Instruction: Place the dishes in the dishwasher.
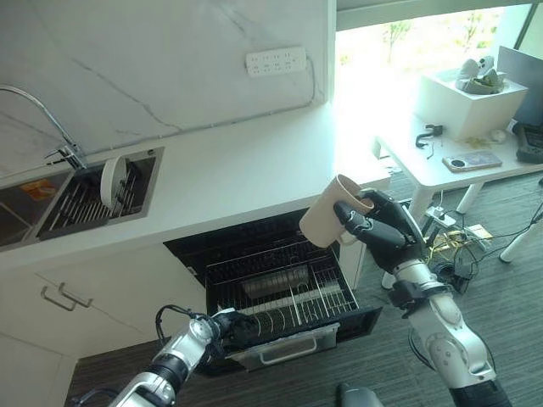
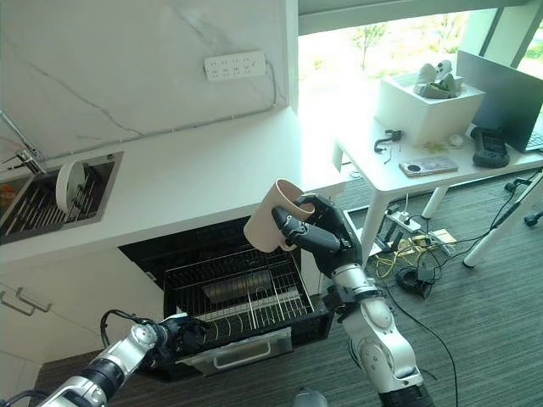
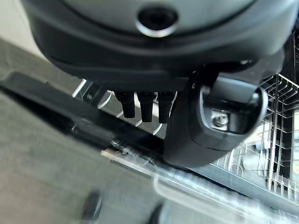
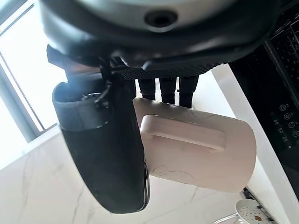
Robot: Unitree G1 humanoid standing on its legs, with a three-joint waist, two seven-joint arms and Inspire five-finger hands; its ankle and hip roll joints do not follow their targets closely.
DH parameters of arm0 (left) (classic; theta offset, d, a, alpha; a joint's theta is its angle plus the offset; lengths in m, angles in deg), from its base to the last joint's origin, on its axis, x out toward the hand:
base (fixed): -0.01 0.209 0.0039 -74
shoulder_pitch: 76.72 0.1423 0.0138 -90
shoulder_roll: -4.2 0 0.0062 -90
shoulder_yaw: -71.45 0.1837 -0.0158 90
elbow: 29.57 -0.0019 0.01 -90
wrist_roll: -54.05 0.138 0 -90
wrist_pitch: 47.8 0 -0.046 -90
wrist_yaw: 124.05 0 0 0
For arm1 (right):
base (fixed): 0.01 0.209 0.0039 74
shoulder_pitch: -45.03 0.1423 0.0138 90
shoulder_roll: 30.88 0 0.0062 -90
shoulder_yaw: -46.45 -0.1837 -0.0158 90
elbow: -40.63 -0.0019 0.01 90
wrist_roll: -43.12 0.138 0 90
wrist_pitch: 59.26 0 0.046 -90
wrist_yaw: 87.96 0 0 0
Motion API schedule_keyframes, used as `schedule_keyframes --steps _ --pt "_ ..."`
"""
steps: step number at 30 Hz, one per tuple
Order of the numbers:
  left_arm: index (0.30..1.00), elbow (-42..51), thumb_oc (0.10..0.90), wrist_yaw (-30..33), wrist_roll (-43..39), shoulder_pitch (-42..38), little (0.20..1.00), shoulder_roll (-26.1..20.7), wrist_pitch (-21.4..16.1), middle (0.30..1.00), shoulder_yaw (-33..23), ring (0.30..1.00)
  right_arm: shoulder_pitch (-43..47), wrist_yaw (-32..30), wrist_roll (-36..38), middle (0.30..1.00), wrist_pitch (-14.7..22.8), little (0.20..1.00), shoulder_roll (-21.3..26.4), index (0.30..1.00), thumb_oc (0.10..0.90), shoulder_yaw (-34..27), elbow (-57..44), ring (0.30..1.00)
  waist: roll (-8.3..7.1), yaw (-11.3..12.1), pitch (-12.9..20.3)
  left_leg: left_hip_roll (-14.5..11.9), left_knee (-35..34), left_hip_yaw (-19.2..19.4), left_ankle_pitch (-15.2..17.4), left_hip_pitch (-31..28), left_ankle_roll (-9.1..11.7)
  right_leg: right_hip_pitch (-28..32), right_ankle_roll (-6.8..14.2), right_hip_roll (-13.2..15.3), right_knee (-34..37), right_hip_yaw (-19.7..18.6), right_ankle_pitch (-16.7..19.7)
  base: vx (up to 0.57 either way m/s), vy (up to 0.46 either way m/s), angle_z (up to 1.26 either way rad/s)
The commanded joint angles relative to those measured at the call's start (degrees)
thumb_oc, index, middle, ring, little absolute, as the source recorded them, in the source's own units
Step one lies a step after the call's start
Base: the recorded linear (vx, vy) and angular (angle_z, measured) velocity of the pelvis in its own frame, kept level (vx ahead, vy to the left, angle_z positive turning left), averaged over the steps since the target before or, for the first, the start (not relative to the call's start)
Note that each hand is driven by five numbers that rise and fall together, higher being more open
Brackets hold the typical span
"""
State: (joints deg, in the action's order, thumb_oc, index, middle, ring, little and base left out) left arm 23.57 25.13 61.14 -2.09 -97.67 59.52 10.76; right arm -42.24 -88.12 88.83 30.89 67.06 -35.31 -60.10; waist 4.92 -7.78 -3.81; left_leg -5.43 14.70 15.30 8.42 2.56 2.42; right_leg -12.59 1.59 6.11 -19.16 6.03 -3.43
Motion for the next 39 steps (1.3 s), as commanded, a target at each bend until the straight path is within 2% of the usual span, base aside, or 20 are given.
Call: schedule_keyframes --steps 1,5,9,10,11,12,16,19,21,23,26,34,37,38,39 --pt "0.9 2.8 0.8 -19.0 -0.8 6.3 0.9 0.3 2.7 0.9 7.1 0.9 8.1 2.4 2.7 0.3 6.5 0.3 -0.1 0.3 0.4 -2.6 -4.5 0.3 -0.83 -0.5 -1.7 -2.1 2.5 -1.9 2.7 1.1 -0.3 4.4 5.7 2.1 2.0 -1.2 -3.2 -0.01 0.018 0.04" --pt "0.9 9.8 0.8 -23.3 -2.0 6.5 0.9 -3.5 4.5 0.9 7.8 0.9 8.1 1.6 2.6 0.3 7.4 0.3 0.8 0.3 0.4 -2.1 -3.8 0.3 -0.61 0.1 -1.6 -1.9 2.5 -2.2 2.7 1.3 -0.3 4.6 5.7 2.3 2.0 -0.6 -3.4 0.0 0.005 0.01" --pt "0.9 14.0 0.8 -20.1 -4.1 6.6 0.9 -5.0 4.9 0.9 5.9 0.9 7.1 1.5 1.7 0.3 7.6 0.3 0.9 0.3 0.4 -2.2 -3.0 0.3 -0.58 0.7 -1.4 -1.7 2.5 -2.5 2.6 1.4 -0.3 4.8 5.7 2.5 2.0 -0.1 -3.5 0.0 0.0 0.04" --pt "0.9 15.5 0.8 -17.1 -5.8 6.6 0.9 -5.4 5.2 0.9 4.7 0.9 6.8 1.1 1.2 0.3 7.4 0.3 1.0 0.3 0.4 -2.4 -3.0 0.3 -0.6 1.0 -1.3 -1.7 2.5 -2.7 2.6 1.4 -0.3 4.8 5.6 2.5 2.0 0.1 -3.5 0.0 0.0 0.0" --pt "0.9 17.8 0.8 -10.2 -8.9 6.5 0.9 -5.8 4.8 0.9 1.9 0.9 6.0 0.5 0.0 0.3 7.5 0.3 1.2 0.3 0.4 -2.7 -2.7 0.3 -0.73 1.6 -1.3 -1.6 2.5 -3.0 2.4 1.6 -0.3 4.9 5.6 2.6 2.0 0.5 -3.5 0.0 0.0 0.0" --pt "0.9 18.7 0.8 -4.4 -12.2 6.5 0.9 -6.1 3.6 0.9 0.7 0.9 5.7 0.5 -0.5 0.3 7.4 0.3 1.3 0.3 0.4 -2.9 -2.5 0.3 -0.77 1.7 -1.5 -1.6 2.5 -3.2 2.6 1.2 -0.2 5.4 5.6 2.7 2.0 0.8 -3.7 0.0 -0.01 0.09" --pt "0.9 20.0 0.8 11.9 -18.7 6.6 0.9 -6.1 -0.5 0.9 -10.1 0.9 3.6 1.1 -2.2 0.3 6.3 0.3 2.2 0.3 0.4 -6.3 -0.5 0.3 -1.74 3.9 -1.3 -1.5 2.5 -4.1 1.9 2.2 0.0 5.3 5.3 3.1 2.0 2.1 -3.4 0.0 -0.029 0.18" --pt "0.9 19.5 0.8 15.4 -19.2 7.0 0.9 -4.8 -2.0 0.9 -13.0 0.9 4.4 0.8 -3.5 0.3 5.9 0.3 2.3 0.3 0.4 -7.0 1.8 0.3 -2.41 4.9 -1.5 -1.4 2.5 -4.9 1.7 2.5 0.1 5.5 5.1 3.4 2.0 3.0 -3.4 0.01 -0.049 0.26" --pt "0.9 17.4 0.8 20.9 -19.8 6.7 0.9 -2.6 -4.8 0.9 -13.7 0.9 6.1 -0.4 -5.1 0.3 5.8 0.3 2.7 0.3 0.4 -6.8 5.1 0.3 -3.08 5.9 -1.8 -1.3 2.5 -5.8 1.5 2.8 0.3 5.7 4.9 3.5 2.0 3.7 -3.4 0.02 -0.057 0.28" --pt "0.9 15.8 0.8 23.0 -20.0 6.2 0.9 -1.7 -6.5 0.9 -14.3 0.9 7.0 -0.8 -5.8 0.3 5.7 0.3 3.0 0.3 0.4 -6.3 6.8 0.3 -3.3 6.2 -2.0 -1.2 2.5 -6.0 1.4 2.9 0.3 5.7 4.8 3.5 2.0 3.9 -3.5 0.03 -0.025 0.22" --pt "0.9 14.6 0.8 26.2 -20.3 5.7 0.9 -0.5 -7.3 0.9 -14.2 0.9 8.2 -1.5 -7.8 0.3 5.2 0.3 2.8 0.3 0.4 -5.5 9.7 0.3 -3.58 6.5 -2.1 -1.3 2.5 -6.3 1.3 3.1 0.5 5.7 4.6 3.6 2.0 4.2 -3.5 0.03 -0.011 0.09" --pt "0.9 12.7 0.8 29.4 -19.0 2.9 0.9 -0.3 -7.5 0.9 -13.7 0.9 12.6 -2.6 -11.5 0.3 4.3 0.3 3.1 0.3 0.4 -3.7 17.0 0.3 -3.76 7.0 -3.2 -1.3 2.5 -6.8 0.8 3.7 0.7 5.5 4.5 3.5 2.0 4.5 -3.3 0.01 -0.004 0.0" --pt "0.9 11.7 0.8 24.2 -15.0 0.0 0.9 -1.8 -4.2 0.9 -10.5 0.9 15.9 -3.2 -12.1 0.3 3.4 0.3 4.6 0.3 0.4 -2.7 20.3 0.3 -3.51 7.0 -3.8 -1.2 2.5 -7.0 0.6 4.1 0.8 5.1 4.6 3.6 2.0 4.5 -3.1 0.0 0.0 0.0" --pt "0.9 11.6 0.8 20.0 -12.3 -1.0 0.9 -2.5 -2.6 0.9 -9.1 0.9 17.0 -3.3 -12.2 0.3 2.9 0.3 5.1 0.3 0.4 -2.5 21.2 0.3 -3.34 7.0 -4.1 -1.1 2.5 -7.1 0.5 4.3 0.8 4.9 4.7 3.5 2.0 4.3 -3.0 0.0 0.0 0.0" --pt "0.9 13.0 0.8 12.9 -9.5 -2.0 0.9 -4.9 0.7 0.9 -6.5 0.9 18.5 -3.4 -12.0 0.3 2.3 0.3 6.6 0.3 0.4 -2.1 22.4 0.3 -2.99 6.9 -4.5 -1.0 2.5 -7.2 0.4 4.6 0.8 4.5 4.7 3.5 2.0 4.2 -2.8 0.0 0.0 0.0"
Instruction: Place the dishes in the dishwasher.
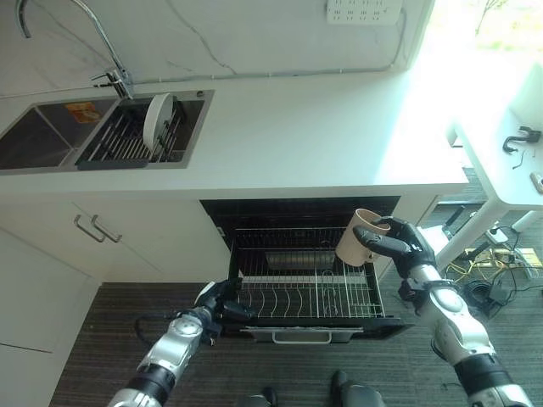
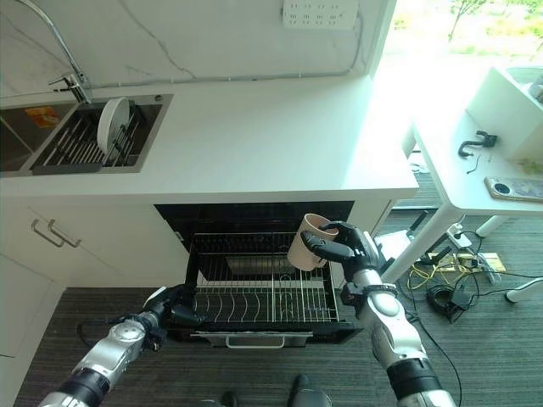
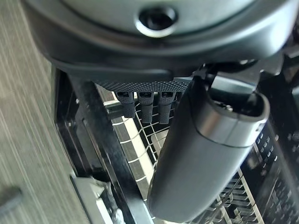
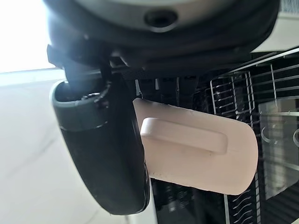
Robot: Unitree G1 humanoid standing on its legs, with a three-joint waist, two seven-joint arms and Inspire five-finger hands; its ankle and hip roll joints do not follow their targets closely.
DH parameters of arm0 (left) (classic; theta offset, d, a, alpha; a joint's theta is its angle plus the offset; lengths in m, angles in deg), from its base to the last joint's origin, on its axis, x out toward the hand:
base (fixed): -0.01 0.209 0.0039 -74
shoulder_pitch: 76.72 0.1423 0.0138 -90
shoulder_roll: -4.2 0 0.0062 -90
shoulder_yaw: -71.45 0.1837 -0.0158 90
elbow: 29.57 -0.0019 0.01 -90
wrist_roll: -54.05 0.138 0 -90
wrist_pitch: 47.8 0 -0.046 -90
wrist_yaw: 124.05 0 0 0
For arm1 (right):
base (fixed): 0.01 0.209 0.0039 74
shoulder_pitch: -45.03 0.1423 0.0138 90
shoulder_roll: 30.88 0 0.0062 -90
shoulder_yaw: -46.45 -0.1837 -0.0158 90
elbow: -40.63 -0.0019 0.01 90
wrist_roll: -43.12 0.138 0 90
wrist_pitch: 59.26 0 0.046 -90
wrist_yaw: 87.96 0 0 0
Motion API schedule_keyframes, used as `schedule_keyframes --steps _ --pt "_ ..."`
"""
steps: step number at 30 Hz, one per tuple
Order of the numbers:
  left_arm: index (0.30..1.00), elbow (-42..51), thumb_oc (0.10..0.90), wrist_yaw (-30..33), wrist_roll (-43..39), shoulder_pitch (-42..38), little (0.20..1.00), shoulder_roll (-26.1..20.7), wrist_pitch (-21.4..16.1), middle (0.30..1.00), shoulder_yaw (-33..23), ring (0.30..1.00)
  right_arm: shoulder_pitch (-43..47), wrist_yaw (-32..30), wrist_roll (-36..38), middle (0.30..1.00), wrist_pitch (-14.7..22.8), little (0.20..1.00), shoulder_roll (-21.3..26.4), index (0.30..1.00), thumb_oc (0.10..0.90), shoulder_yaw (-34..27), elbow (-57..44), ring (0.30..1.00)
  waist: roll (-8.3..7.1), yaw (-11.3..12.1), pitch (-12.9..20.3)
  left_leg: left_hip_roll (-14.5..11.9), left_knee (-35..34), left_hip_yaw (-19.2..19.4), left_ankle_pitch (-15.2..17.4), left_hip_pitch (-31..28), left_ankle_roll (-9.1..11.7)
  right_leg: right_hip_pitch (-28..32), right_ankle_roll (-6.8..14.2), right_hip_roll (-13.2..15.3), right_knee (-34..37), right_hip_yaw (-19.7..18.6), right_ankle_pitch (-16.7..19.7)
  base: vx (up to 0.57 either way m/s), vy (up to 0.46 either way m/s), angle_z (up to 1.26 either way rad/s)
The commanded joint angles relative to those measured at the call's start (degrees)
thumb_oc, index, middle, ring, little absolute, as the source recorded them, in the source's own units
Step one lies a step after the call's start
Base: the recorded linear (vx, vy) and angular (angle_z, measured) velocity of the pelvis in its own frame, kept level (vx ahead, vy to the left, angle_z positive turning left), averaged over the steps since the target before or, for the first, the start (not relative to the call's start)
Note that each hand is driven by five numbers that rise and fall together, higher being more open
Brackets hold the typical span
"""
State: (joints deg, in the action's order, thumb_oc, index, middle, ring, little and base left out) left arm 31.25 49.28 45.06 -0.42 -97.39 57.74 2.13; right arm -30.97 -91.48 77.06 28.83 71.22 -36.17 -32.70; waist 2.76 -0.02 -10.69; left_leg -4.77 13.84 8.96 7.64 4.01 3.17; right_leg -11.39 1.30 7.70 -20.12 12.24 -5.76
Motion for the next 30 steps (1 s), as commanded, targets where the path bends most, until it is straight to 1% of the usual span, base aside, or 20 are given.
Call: schedule_keyframes --steps 1,2,3,5,6,8,9,10,12,15,16,18,19,24,26,28,30 --pt "0.9 6.2 0.8 -15.6 8.1 -4.2 0.9 -6.4 4.9 0.9 3.6 0.9 8.2 -0.3 -0.4 0.3 3.8 0.3 3.3 0.3 0.4 -0.7 -4.3 0.3 -0.61 -0.9 2.1 -1.6 3.4 -0.8 1.0 3.4 0.1 3.1 5.1 2.0 2.9 -2.1 -0.2 0.0 0.0 0.0" --pt "0.9 7.0 0.8 -19.8 9.7 -4.6 0.9 -7.5 6.4 0.9 4.5 0.9 9.0 -0.4 -0.5 0.3 3.5 0.3 3.9 0.3 0.4 -0.4 -3.5 0.3 -0.38 -0.9 1.9 -1.5 3.4 -0.9 1.0 3.5 0.1 2.9 5.2 2.0 2.9 -2.2 -0.1 0.0 0.0 0.0" --pt "0.9 8.3 0.8 -22.9 10.0 -4.9 0.9 -9.0 7.2 0.9 5.3 0.9 9.8 -0.5 -0.4 0.3 3.3 0.3 4.5 0.3 0.4 0.2 -2.7 0.3 -0.12 -0.9 1.6 -1.5 3.4 -0.8 1.0 3.6 0.1 2.8 5.3 2.0 2.9 -2.3 0.0 0.0 0.0 0.0" --pt "0.9 10.4 0.8 -28.6 9.3 -5.3 0.9 -11.1 10.4 0.9 6.7 0.9 11.2 -0.8 -0.7 0.3 3.0 0.3 5.4 0.3 0.4 1.5 -0.8 0.3 0.26 -1.0 1.2 -1.3 3.4 -0.7 1.0 3.5 0.1 2.7 5.4 2.0 2.9 -2.5 0.1 0.0 0.0 0.0" --pt "0.9 11.3 0.8 -32.5 9.8 -5.6 0.9 -12.0 11.5 0.9 7.1 0.9 11.7 -0.6 -0.6 0.3 2.8 0.3 6.0 0.3 0.4 1.9 0.4 0.3 0.46 -1.0 1.1 -1.3 3.4 -0.6 1.0 3.5 0.1 2.7 5.5 2.0 2.9 -2.6 0.1 0.04 0.022 0.0" --pt "0.9 12.8 0.8 -37.2 10.0 -5.9 0.9 -13.3 13.9 0.9 8.7 0.9 12.9 0.4 -0.3 0.3 2.6 0.3 7.3 0.3 0.4 2.4 3.1 0.3 0.73 -1.1 0.9 -1.3 3.4 -0.5 1.0 3.4 0.1 2.7 5.5 2.0 2.9 -2.8 0.2 0.04 0.016 0.01" --pt "0.9 13.1 0.8 -39.0 10.9 -6.0 0.9 -13.5 14.4 0.9 9.0 0.9 13.1 0.8 -0.2 0.3 2.6 0.3 7.5 0.3 0.4 2.5 3.8 0.3 0.8 -1.1 0.8 -1.2 3.4 -0.4 1.0 3.3 0.1 2.7 5.5 2.0 2.9 -2.8 0.2 0.0 0.0 0.0" --pt "0.9 14.1 0.8 -43.5 12.9 -6.1 0.9 -14.5 14.8 0.9 10.0 0.9 13.9 1.2 0.1 0.3 2.2 0.3 8.3 0.3 0.4 2.8 5.1 0.3 1.0 -1.1 0.6 -1.2 3.4 -0.5 0.9 3.4 0.2 2.6 5.6 2.0 2.9 -2.8 0.2 0.0 0.0 0.0" --pt "0.9 16.3 0.8 -49.6 13.8 -6.8 0.9 -17.4 14.5 0.9 12.1 0.9 17.7 2.5 1.0 0.3 1.9 0.3 11.2 0.3 0.4 4.3 10.5 0.3 1.64 -0.9 -0.5 -1.0 3.4 -0.5 0.5 3.9 0.4 2.2 5.7 2.2 2.9 -2.9 0.5 -0.01 0.012 -0.02" --pt "0.9 17.9 0.8 -51.1 12.8 -7.1 0.9 -19.0 14.5 0.9 12.9 0.9 20.9 3.7 1.5 0.3 1.2 0.3 13.3 0.3 0.4 4.9 14.5 0.3 2.14 -0.6 -1.5 -0.6 3.4 -0.8 0.1 4.6 0.4 1.8 5.6 2.4 2.9 -3.1 0.6 -0.03 0.019 -0.02" --pt "0.9 19.2 0.8 -51.6 12.1 -7.4 0.9 -19.9 14.5 0.9 13.0 0.9 22.7 3.9 1.8 0.3 0.9 0.3 14.3 0.3 0.4 5.4 16.5 0.3 2.56 -0.4 -2.3 -0.3 3.4 -1.1 -0.2 5.1 0.3 1.4 5.5 2.5 2.9 -3.2 0.7 -0.08 0.033 -0.05" --pt "0.9 20.0 0.8 -51.2 11.2 -7.5 0.9 -20.6 14.1 0.9 13.0 0.9 24.2 4.3 1.4 0.3 0.6 0.3 15.0 0.3 0.4 5.7 18.3 0.3 2.98 -0.2 -3.0 0.1 3.4 -1.3 -0.4 5.6 0.4 1.0 5.4 2.7 2.9 -3.3 0.8 -0.08 0.047 -0.06" --pt "0.9 20.3 0.8 -50.6 9.6 -8.1 0.9 -21.3 13.5 0.9 13.2 0.9 26.2 4.9 1.6 0.3 0.0 0.3 15.9 0.3 0.4 6.6 20.6 0.3 3.55 0.1 -3.8 0.6 3.4 -1.5 -0.7 6.1 0.4 0.6 5.3 2.9 2.9 -3.2 1.0 -0.07 0.058 -0.03" --pt "0.9 20.8 0.8 -48.0 5.5 -9.0 0.9 -22.1 12.3 0.9 13.0 0.9 29.6 6.8 1.0 0.3 -1.6 0.3 17.0 0.3 0.4 8.5 24.9 0.3 4.63 0.6 -5.1 1.1 3.4 -1.5 -1.0 6.9 0.5 -0.4 5.1 3.3 2.9 -3.2 1.1 -0.05 0.055 0.0" --pt "0.9 22.0 0.8 -46.2 2.8 -10.1 0.9 -22.2 12.5 0.9 12.8 0.9 31.7 8.2 0.3 0.3 -2.2 0.3 17.3 0.3 0.4 10.0 27.2 0.3 5.25 1.1 -6.2 1.4 3.4 -1.6 -1.3 7.8 0.7 -1.3 5.0 3.5 2.9 -3.2 1.3 -0.08 0.049 0.02" --pt "0.9 22.6 0.8 -45.4 1.6 -10.6 0.9 -22.2 12.5 0.9 12.5 0.9 32.8 8.5 0.2 0.3 -2.4 0.3 17.4 0.3 0.4 10.5 28.0 0.3 5.47 1.3 -6.7 1.5 3.4 -1.7 -1.4 8.3 0.7 -1.9 4.9 3.5 2.9 -3.2 1.3 -0.07 0.026 0.03" --pt "0.9 22.7 0.8 -44.3 0.0 -11.7 0.9 -22.4 11.7 0.9 12.2 0.9 34.5 8.5 0.4 0.3 -2.8 0.3 17.5 0.3 0.4 11.3 28.8 0.3 5.71 1.6 -7.7 1.6 3.4 -1.9 -1.7 9.2 0.9 -2.8 4.8 3.6 2.9 -3.2 1.6 -0.1 0.016 0.04"
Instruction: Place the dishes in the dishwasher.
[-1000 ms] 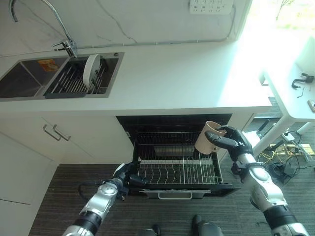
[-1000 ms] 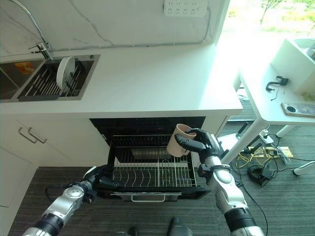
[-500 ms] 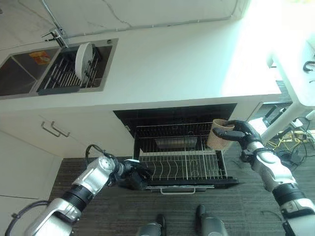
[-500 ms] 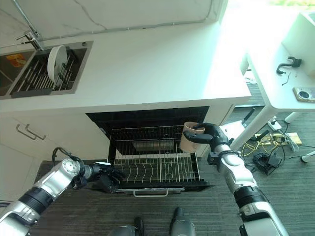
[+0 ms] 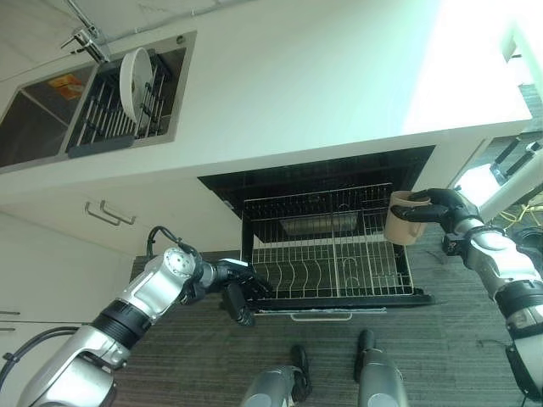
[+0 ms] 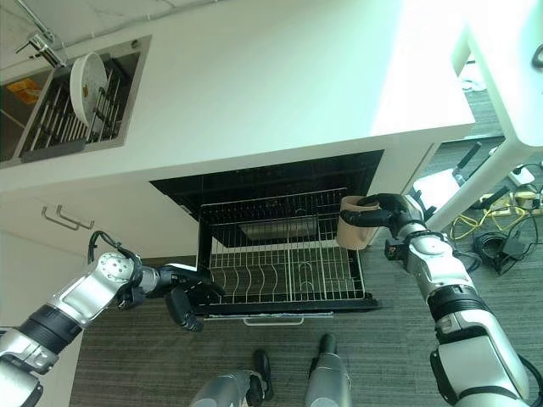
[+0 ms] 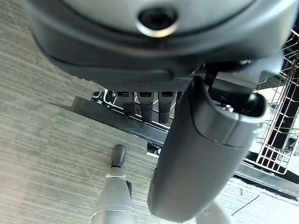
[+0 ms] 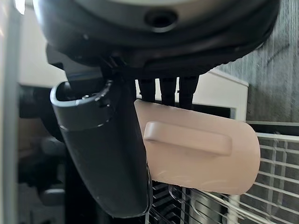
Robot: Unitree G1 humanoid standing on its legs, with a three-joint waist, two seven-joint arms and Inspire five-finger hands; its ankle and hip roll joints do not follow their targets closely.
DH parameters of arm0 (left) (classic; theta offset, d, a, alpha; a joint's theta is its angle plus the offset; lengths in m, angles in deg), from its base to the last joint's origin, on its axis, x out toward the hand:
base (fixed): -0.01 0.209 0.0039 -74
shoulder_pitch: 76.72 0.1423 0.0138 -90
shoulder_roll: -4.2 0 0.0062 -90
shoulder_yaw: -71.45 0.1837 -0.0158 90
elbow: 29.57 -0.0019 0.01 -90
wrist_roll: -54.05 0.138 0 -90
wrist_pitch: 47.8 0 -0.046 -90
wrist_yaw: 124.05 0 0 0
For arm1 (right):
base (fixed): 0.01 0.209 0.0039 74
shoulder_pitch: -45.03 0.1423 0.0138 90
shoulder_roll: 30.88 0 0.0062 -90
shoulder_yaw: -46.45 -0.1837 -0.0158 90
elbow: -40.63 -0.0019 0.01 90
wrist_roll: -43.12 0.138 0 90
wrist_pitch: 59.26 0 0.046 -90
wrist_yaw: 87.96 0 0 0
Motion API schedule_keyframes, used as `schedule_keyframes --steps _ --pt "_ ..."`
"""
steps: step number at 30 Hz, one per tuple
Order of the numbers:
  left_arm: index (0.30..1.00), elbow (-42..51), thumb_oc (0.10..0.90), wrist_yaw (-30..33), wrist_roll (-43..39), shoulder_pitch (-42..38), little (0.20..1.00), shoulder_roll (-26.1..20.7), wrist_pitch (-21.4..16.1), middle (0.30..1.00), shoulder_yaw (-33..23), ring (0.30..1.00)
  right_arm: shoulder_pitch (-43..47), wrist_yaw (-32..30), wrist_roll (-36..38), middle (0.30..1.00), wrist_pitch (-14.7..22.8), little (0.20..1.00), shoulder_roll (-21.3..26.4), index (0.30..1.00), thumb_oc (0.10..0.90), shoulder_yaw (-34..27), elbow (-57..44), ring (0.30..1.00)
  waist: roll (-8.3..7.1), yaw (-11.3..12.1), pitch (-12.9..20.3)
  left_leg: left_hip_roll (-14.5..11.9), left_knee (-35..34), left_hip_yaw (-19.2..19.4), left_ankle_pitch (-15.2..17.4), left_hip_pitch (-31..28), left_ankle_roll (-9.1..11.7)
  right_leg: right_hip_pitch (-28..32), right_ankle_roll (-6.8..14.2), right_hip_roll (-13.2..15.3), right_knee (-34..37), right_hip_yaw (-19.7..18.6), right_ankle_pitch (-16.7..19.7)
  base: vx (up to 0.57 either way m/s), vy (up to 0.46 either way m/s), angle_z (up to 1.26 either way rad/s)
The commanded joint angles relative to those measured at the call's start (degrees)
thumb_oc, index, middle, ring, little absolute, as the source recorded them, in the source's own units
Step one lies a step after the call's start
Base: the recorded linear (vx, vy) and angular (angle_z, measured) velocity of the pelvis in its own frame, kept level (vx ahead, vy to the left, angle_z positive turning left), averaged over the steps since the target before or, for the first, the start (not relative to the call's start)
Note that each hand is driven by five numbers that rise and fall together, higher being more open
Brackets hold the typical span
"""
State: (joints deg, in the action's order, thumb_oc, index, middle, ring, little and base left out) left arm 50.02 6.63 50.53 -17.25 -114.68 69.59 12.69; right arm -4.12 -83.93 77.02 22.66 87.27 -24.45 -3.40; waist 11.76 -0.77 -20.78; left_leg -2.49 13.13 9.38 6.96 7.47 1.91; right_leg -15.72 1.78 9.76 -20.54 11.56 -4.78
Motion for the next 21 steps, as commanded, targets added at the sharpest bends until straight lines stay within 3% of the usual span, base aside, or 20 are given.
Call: schedule_keyframes --steps 1,10,15,16,17,18,21 --pt "0.9 4.0 0.8 -0.9 -6.3 4.6 0.9 -5.2 -0.3 0.9 1.7 0.9 8.6 0.9 0.7 0.3 3.2 0.3 1.3 0.3 0.4 0.0 -0.1 0.3 -3.21 2.4 1.9 -0.6 4.1 -2.5 -1.1 6.2 2.1 1.0 4.2 1.6 3.4 -2.5 0.7 -0.11 0.014 0.01" --pt "0.9 4.5 0.8 3.3 -12.0 -0.6 0.9 -6.6 -2.2 0.9 0.5 0.9 13.9 -1.4 -1.0 0.3 2.2 0.3 -1.0 0.3 0.4 3.2 0.0 0.3 -3.45 3.1 -1.5 -0.2 4.1 -2.8 -1.2 9.6 2.0 -3.1 4.2 1.7 3.4 -2.8 1.7 -0.09 0.005 0.02" --pt "0.9 5.5 0.8 4.0 -13.1 -1.7 0.9 -7.3 -2.1 0.9 0.1 0.9 14.6 0.2 -7.4 0.3 1.0 0.3 -0.9 0.3 0.4 5.9 1.7 0.3 -4.02 3.5 -1.9 -0.3 4.1 -2.8 -1.4 10.1 1.9 -3.7 4.3 1.7 3.4 -2.7 2.2 -0.01 -0.001 0.0" --pt "0.9 5.8 0.8 4.0 -13.0 -2.0 0.9 -7.4 -1.8 0.9 0.2 0.9 14.7 0.5 -9.1 0.418 0.8 0.418 -0.7 0.418 0.478 6.7 2.1 0.418 -4.11 3.6 -2.2 -0.4 4.1 -2.8 -1.2 9.9 2.0 -3.4 4.4 1.7 3.4 -2.5 2.0 0.0 0.0 0.0" --pt "0.9 5.9 0.8 3.9 -13.0 -2.2 0.9 -7.8 -1.8 0.9 0.2 0.9 15.1 0.4 -10.6 0.801 0.4 0.801 -0.3 0.801 0.734 7.5 2.1 0.801 -4.34 3.7 -2.2 -0.3 4.1 -2.9 -1.5 10.2 1.9 -3.7 4.3 1.7 3.4 -2.4 2.3 0.0 0.0 0.0" --pt "0.9 6.0 0.8 3.8 -13.1 -2.3 0.9 -7.9 -1.8 0.9 0.2 0.9 15.5 0.7 -10.9 0.9 -0.3 0.9 0.0 0.9 0.8 8.1 2.1 0.9 -4.45 3.8 -2.3 -0.4 4.1 -2.9 -1.5 10.2 1.9 -3.7 4.3 1.8 3.4 -2.4 2.3 0.0 0.0 0.0" --pt "0.9 5.9 0.8 3.6 -13.4 -2.5 0.9 -8.5 -2.2 0.9 0.1 0.9 16.6 1.2 -11.2 0.9 -1.6 0.9 0.6 0.9 0.8 9.3 2.0 0.9 -4.72 3.9 -2.6 -0.3 4.1 -3.0 -1.2 9.9 1.9 -3.4 4.3 1.7 3.4 -2.3 2.1 -0.01 -0.009 0.03"
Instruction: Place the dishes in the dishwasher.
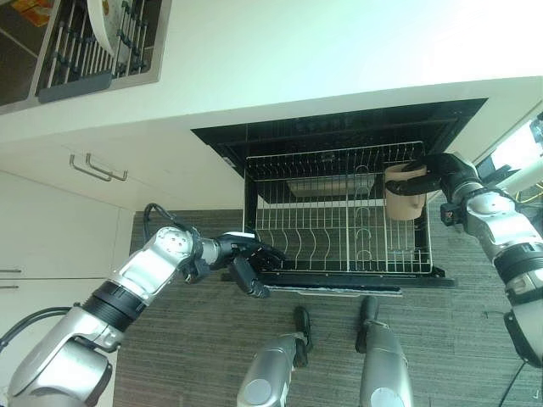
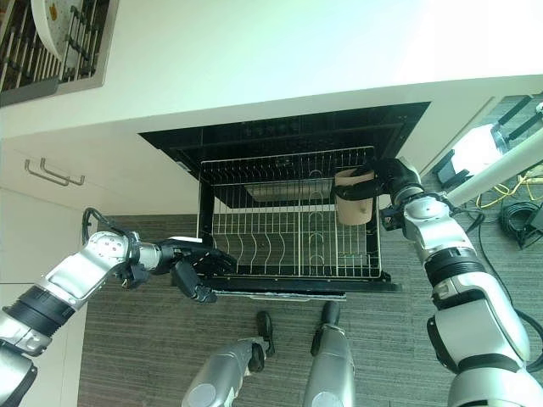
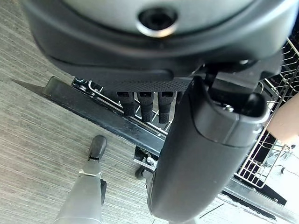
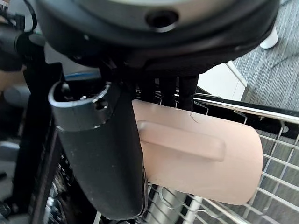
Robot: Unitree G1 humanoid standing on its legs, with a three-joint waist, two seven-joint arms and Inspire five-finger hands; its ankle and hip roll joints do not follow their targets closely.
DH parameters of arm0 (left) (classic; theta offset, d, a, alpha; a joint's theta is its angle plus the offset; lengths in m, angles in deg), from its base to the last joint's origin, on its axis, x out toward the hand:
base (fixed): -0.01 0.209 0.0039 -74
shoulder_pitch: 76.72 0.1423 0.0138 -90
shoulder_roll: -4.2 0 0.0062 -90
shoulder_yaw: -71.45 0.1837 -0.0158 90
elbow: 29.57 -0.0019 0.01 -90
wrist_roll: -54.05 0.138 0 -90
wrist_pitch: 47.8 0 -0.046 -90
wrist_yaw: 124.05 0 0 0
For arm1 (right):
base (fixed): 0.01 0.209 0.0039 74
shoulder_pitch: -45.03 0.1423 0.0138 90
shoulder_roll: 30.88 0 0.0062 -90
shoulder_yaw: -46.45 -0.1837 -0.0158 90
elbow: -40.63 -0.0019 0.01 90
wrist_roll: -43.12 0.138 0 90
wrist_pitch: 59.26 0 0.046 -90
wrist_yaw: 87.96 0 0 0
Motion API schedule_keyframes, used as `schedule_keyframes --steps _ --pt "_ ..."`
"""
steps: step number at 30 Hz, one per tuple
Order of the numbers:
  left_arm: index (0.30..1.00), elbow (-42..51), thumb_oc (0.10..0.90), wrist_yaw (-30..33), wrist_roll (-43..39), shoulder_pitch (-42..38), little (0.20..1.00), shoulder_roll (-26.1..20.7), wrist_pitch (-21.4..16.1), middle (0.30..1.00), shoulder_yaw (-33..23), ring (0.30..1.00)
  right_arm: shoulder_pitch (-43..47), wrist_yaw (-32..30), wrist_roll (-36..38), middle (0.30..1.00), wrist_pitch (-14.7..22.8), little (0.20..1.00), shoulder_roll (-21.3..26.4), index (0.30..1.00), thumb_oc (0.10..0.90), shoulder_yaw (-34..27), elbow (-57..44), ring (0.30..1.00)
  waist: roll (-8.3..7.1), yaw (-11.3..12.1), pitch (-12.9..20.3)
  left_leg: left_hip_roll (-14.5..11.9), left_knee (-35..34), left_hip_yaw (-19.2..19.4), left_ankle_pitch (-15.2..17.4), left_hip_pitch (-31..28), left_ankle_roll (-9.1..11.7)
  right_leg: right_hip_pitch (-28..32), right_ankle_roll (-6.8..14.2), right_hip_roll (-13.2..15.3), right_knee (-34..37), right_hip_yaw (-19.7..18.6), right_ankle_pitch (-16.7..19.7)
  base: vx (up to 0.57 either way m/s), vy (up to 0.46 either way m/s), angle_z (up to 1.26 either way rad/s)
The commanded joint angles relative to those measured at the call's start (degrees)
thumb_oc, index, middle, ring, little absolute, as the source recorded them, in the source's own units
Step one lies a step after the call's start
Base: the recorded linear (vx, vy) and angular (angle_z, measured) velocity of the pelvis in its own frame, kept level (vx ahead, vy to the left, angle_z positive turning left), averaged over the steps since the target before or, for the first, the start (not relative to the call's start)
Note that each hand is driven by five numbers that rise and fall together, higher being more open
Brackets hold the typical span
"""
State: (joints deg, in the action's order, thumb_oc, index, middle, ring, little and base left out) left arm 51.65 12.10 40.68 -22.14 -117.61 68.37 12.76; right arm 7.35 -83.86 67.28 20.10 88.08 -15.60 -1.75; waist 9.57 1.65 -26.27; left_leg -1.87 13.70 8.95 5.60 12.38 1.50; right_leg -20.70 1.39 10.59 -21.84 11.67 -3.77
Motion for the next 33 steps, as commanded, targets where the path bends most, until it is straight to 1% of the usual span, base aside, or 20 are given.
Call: schedule_keyframes --steps 1,5,12,17,18,21,22,25,26,27,28,29,30,31,32,33 --pt "0.9 4.2 0.8 -1.9 -3.5 2.3 0.9 -5.6 -1.1 0.9 0.0 0.9 5.3 1.1 -1.5 0.9 0.9 0.9 -0.1 0.9 0.8 0.6 0.4 0.9 -2.63 1.5 3.0 -0.9 3.5 -2.6 0.0 5.3 2.3 1.2 4.7 0.9 4.6 -2.4 1.3 -0.02 -0.013 0.08" --pt "0.9 5.4 0.8 -2.1 -3.3 3.7 0.9 -6.7 -1.5 0.9 -1.3 0.9 6.0 0.3 -0.6 0.9 -0.6 0.9 1.4 0.9 0.8 1.3 -3.3 0.9 -2.98 1.6 2.9 -1.0 3.5 -2.5 0.2 5.3 2.3 1.2 4.7 0.7 4.6 -2.3 1.3 -0.02 -0.007 0.08" --pt "0.9 7.0 0.8 -1.1 -3.3 7.0 0.9 -7.6 -2.4 0.9 -3.7 0.9 4.7 -0.2 0.2 0.9 0.4 0.9 3.5 0.9 0.8 -0.2 -10.5 0.9 -3.62 1.1 3.6 -1.4 3.5 -2.2 0.9 4.3 2.3 1.9 4.7 0.4 4.6 -2.3 0.8 0.0 0.0 0.0" --pt "0.9 7.6 0.8 1.9 -4.5 10.1 0.9 -7.4 -3.8 0.9 -6.2 0.9 0.7 -1.8 2.4 0.9 1.7 0.9 4.8 0.9 0.8 -4.3 -18.6 0.9 -4.52 0.1 5.2 -1.8 3.5 -1.7 1.7 3.2 2.2 2.7 4.8 -0.1 4.6 -2.6 0.4 -0.02 0.007 -0.03" --pt "0.9 8.3 0.8 5.0 -5.2 11.4 0.9 -7.1 -4.3 0.9 -7.7 0.9 -2.5 -3.1 3.4 0.9 2.2 0.9 4.8 0.9 0.8 -6.9 -22.5 0.9 -5.0 -0.2 6.5 -2.0 3.5 -1.5 2.0 2.6 2.1 3.3 4.9 -0.2 4.6 -2.5 0.3 -0.03 0.021 0.01" --pt "0.9 8.8 0.8 8.5 -7.2 13.0 0.9 -7.1 -5.5 0.9 -10.4 0.9 -6.4 -4.1 4.3 0.9 3.0 0.9 5.1 0.9 0.8 -10.0 -26.5 0.9 -5.51 -0.4 7.9 -2.2 3.5 -1.2 2.3 2.1 2.1 4.2 5.1 -0.1 4.6 -2.1 0.1 -0.01 0.005 0.0" --pt "0.9 9.3 0.8 12.2 -9.2 14.0 0.9 -6.6 -6.4 0.9 -12.3 0.9 -9.0 -5.5 4.4 0.9 3.8 0.9 4.9 0.9 0.8 -12.1 -28.6 0.9 -5.82 -0.5 8.7 -2.3 3.5 -1.2 2.3 1.8 2.1 4.7 5.2 0.0 4.6 -1.9 -0.1 0.0 0.0 0.0" --pt "0.9 9.7 0.8 19.2 -12.3 16.8 0.9 -4.9 -10.0 0.9 -16.7 0.9 -14.6 -7.4 3.6 0.9 4.4 0.9 4.1 0.9 0.8 -16.2 -33.3 0.9 -6.52 -0.6 10.0 -2.3 3.5 -1.1 2.4 1.0 1.9 5.8 5.3 0.1 4.6 -1.6 -0.4 -0.01 0.013 0.01" --pt "0.9 9.9 0.8 22.8 -13.7 18.1 0.9 -3.7 -12.1 0.9 -18.5 0.9 -17.1 -8.5 4.1 0.9 5.0 0.9 3.6 0.9 0.8 -18.2 -35.1 0.9 -6.93 -0.6 10.7 -2.2 3.5 -0.9 2.4 0.8 1.7 6.0 5.3 0.2 4.6 -1.5 -0.3 -0.03 0.045 -0.02" --pt "0.9 10.1 0.8 24.5 -14.2 19.2 0.9 -2.8 -13.7 0.9 -19.8 0.9 -18.6 -9.0 4.2 0.9 5.2 0.9 3.1 0.9 0.8 -19.4 -36.2 0.9 -7.15 -0.6 11.1 -2.2 3.5 -0.8 2.5 0.6 1.6 6.1 5.4 0.4 4.6 -1.4 -0.3 0.0 0.066 -0.01" --pt "0.9 10.4 0.8 27.0 -14.7 21.0 0.9 -0.5 -15.8 0.9 -21.6 0.9 -21.2 -9.9 4.4 0.9 5.8 0.9 1.9 0.9 0.8 -21.6 -37.9 0.9 -7.45 -0.6 11.5 -2.2 3.5 -0.7 3.1 -0.4 1.5 7.1 5.5 0.5 4.6 -1.2 -0.6 0.03 0.092 -0.04" --pt "0.9 10.9 0.8 29.9 -14.2 23.3 0.9 2.5 -19.8 0.9 -23.4 0.9 -24.5 -13.0 2.7 0.9 7.4 0.9 -0.4 0.9 0.8 -24.4 -39.8 0.9 -7.76 -0.5 12.0 -2.0 3.5 -0.5 3.6 -1.2 1.1 7.9 5.7 0.8 4.6 -0.9 -0.7 0.02 0.11 -0.02" --pt "0.9 11.6 0.8 31.5 -13.8 24.6 0.9 4.4 -21.8 0.9 -24.6 0.9 -26.4 -14.8 2.2 0.9 8.2 0.9 -1.9 0.9 0.8 -26.2 -41.1 0.9 -7.96 -0.4 12.4 -1.8 3.5 -0.5 3.5 -1.2 0.9 7.9 5.7 1.0 4.6 -0.7 -0.4 0.01 0.107 -0.03" --pt "0.9 12.5 0.8 32.7 -13.1 26.1 0.9 6.1 -22.6 0.9 -25.4 0.9 -28.6 -15.6 2.1 0.9 8.6 0.9 -3.8 0.9 0.8 -27.6 -43.0 0.9 -8.1 -0.3 12.7 -1.7 3.5 -0.5 3.6 -1.6 0.7 8.2 5.8 1.2 4.6 -0.7 -0.3 0.04 0.139 -0.04" --pt "0.9 14.0 0.8 35.8 -11.7 28.9 0.9 9.8 -26.3 0.9 -27.3 0.9 -33.1 -17.2 2.1 0.9 10.1 0.9 -8.2 0.9 0.8 -30.1 -46.8 0.9 -8.35 -0.3 13.4 -1.5 3.5 -0.4 4.0 -2.4 0.2 8.8 6.2 1.6 4.6 -0.5 -0.2 0.09 0.185 -0.07" --pt "0.9 15.2 0.8 37.4 -11.3 31.0 0.9 12.3 -28.5 0.9 -29.0 0.9 -36.9 -17.7 0.7 0.9 11.3 0.9 -11.4 0.9 0.8 -32.0 -49.3 0.9 -8.5 -0.3 13.9 -1.2 3.5 -0.2 4.3 -3.0 -0.3 9.4 6.5 2.0 4.6 -0.4 0.0 0.11 0.211 -0.06"
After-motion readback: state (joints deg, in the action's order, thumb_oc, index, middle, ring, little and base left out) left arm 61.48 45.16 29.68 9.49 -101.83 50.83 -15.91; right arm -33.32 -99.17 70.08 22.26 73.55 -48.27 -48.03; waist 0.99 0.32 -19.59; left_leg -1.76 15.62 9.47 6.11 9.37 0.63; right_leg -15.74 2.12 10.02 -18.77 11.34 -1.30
